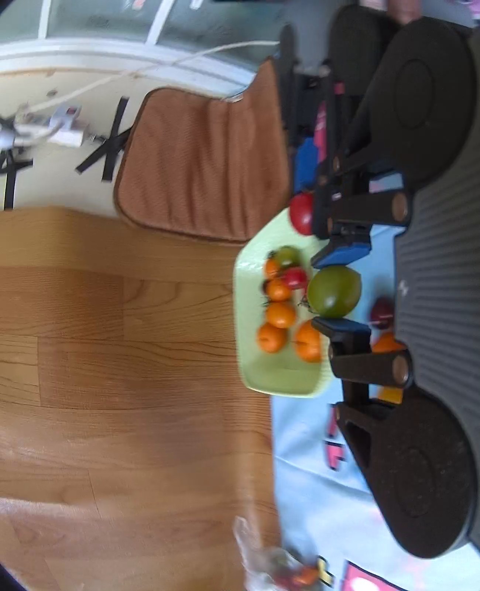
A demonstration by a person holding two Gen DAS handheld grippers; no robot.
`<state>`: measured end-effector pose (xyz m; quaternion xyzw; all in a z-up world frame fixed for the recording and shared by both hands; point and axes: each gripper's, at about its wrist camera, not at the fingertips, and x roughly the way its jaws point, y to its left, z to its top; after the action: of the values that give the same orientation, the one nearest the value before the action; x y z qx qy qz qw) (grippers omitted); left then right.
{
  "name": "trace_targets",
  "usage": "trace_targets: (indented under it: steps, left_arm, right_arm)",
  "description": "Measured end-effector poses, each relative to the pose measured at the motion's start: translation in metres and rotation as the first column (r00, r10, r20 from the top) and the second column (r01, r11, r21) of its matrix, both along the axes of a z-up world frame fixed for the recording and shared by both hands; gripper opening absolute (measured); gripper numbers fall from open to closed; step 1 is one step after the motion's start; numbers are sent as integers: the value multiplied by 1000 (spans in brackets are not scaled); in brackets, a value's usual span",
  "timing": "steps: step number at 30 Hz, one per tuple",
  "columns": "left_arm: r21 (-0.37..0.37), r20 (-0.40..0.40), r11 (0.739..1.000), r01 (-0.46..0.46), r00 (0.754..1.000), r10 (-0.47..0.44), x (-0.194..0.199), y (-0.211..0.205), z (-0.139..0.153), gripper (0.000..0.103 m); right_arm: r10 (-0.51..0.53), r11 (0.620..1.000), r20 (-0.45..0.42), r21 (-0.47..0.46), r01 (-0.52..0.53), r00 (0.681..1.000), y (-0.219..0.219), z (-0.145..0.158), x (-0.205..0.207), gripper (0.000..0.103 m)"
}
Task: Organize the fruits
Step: 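Carry both tomatoes over the basket and open both tools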
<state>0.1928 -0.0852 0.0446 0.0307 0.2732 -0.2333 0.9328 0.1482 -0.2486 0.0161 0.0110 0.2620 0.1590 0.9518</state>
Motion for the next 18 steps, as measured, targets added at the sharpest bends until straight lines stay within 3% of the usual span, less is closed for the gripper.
trace_targets:
  steps: [4, 9, 13, 16, 18]
  left_arm:
    - [-68, -121, 998, 9, 993, -17, 64, -10, -8, 29]
    - [-55, -207, 998, -39, 978, 27, 98, -19, -22, 30]
    - [-156, -171, 987, -24, 985, -3, 64, 9, -6, 30]
    - [-237, -114, 971, -19, 993, -8, 12, 49, 5, 30]
    - [-264, -112, 963, -54, 993, 25, -20, 75, 2, 30]
  right_arm:
    - [-43, 999, -28, -2, 43, 999, -6, -11, 34, 32]
    - [-69, 997, -17, -24, 69, 997, -6, -15, 43, 35]
    - [-69, 997, 22, 35, 68, 997, -11, -2, 11, 35]
    - [33, 996, -19, 81, -32, 999, -4, -3, -14, 34]
    - [86, 995, -52, 57, -83, 995, 11, -9, -21, 34]
